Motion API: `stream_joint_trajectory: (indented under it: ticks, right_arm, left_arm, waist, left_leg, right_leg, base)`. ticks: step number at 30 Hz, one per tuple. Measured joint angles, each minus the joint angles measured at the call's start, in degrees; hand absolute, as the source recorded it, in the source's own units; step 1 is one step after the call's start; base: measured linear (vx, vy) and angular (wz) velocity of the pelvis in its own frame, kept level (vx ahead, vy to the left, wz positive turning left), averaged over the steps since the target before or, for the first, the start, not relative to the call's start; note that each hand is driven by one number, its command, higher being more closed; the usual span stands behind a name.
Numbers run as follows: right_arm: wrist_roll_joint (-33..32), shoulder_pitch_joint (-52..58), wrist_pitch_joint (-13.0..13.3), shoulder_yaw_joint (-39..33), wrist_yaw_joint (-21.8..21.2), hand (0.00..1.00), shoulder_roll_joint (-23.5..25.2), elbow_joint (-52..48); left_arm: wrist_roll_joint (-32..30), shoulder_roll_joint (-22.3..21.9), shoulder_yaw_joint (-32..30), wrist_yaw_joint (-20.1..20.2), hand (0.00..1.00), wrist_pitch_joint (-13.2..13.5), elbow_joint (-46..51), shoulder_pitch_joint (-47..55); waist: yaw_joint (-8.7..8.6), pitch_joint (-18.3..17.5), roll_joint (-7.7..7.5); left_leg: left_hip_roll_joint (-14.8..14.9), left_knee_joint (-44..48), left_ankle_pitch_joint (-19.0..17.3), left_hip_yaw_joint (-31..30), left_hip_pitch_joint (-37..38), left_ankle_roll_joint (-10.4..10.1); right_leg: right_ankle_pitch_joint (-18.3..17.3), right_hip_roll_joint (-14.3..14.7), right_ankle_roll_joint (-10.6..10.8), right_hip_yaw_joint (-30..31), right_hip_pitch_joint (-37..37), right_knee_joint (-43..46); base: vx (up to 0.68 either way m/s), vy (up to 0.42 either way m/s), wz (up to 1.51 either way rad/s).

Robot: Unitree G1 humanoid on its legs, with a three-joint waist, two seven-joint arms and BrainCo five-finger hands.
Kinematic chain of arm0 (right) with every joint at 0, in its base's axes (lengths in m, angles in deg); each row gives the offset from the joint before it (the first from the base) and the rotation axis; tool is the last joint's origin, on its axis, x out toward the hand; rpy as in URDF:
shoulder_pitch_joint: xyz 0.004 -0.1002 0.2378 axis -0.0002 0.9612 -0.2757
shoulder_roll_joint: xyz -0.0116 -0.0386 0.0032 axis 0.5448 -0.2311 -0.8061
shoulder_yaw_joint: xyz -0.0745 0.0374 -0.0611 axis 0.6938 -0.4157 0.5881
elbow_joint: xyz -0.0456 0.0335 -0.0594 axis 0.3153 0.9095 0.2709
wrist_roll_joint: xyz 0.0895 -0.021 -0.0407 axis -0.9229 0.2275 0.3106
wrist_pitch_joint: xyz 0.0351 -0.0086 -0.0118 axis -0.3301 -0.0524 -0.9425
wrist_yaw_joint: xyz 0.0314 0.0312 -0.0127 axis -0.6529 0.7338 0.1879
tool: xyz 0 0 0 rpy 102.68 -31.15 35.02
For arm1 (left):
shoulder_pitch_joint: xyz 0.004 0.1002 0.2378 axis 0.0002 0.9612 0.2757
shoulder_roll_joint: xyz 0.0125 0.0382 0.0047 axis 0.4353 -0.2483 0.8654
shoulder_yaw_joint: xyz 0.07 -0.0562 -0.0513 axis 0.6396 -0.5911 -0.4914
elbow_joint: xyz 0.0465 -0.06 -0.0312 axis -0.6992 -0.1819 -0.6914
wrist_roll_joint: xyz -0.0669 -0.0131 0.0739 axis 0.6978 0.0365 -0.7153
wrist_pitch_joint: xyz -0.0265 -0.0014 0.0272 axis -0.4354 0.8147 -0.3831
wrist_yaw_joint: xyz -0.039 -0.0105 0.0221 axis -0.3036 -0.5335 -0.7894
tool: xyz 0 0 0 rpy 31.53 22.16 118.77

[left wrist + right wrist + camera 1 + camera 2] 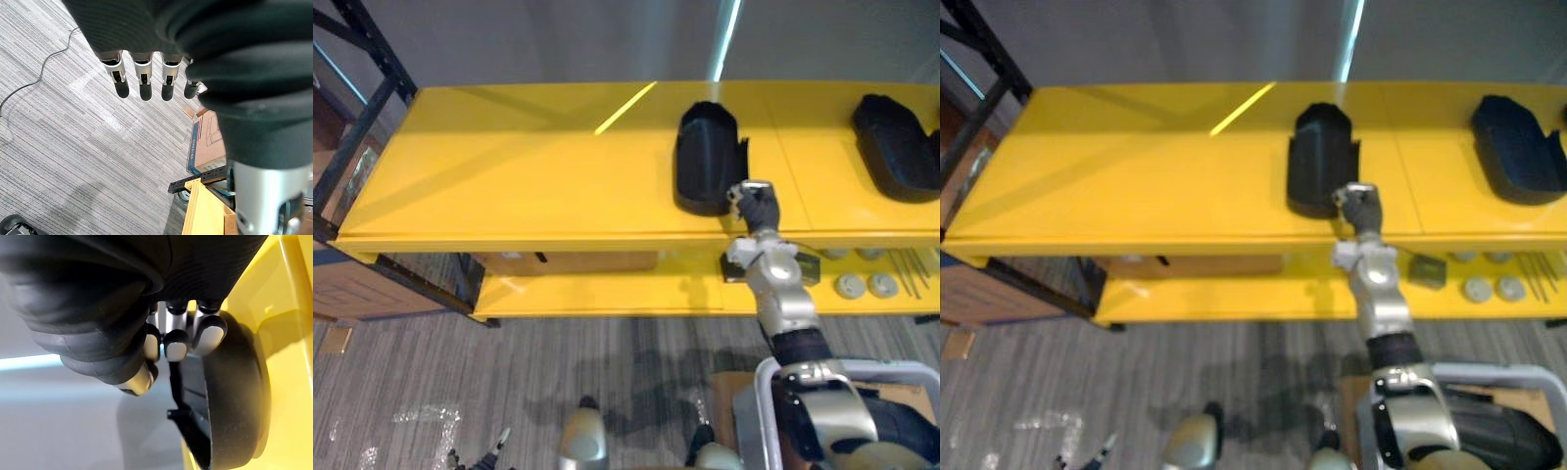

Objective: Walk over and take plastic housings, then place them on the shelf

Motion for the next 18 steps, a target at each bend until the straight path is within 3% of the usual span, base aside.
stream_joint_trajectory:
  ticks: [7,18]
  right_arm:
    - [2.5,4.7,0.2,0.6,0.9,1.00,1.3,-14.7]
    - [1.6,10.9,-2.3,3.0,-1.4,1.00,2.5,-18.4]
  left_arm:
    - [0.0,0.0,0.0,0.0,0.00,0.1,0.0,0.0]
    - [0.0,0.0,0.2,-0.2,0.00,2.0,-0.1,0.0]
  waist:
    - [-0.32,0.1,-0.09]
    - [-0.46,0.4,-1.55]
  left_leg:
    - [0.6,-1.0,0.3,1.2,0.1,-0.1]
    - [0.9,-2.0,0.3,2.5,1.1,-0.2]
  right_leg:
    - [0.0,0.1,0.0,1.0,-1.2,0.1]
    - [0.0,0.7,-0.1,2.0,-1.5,0.0]
  base:
    - [0.00,0.002,-0.07]
    - [0.01,-0.004,-0.06]
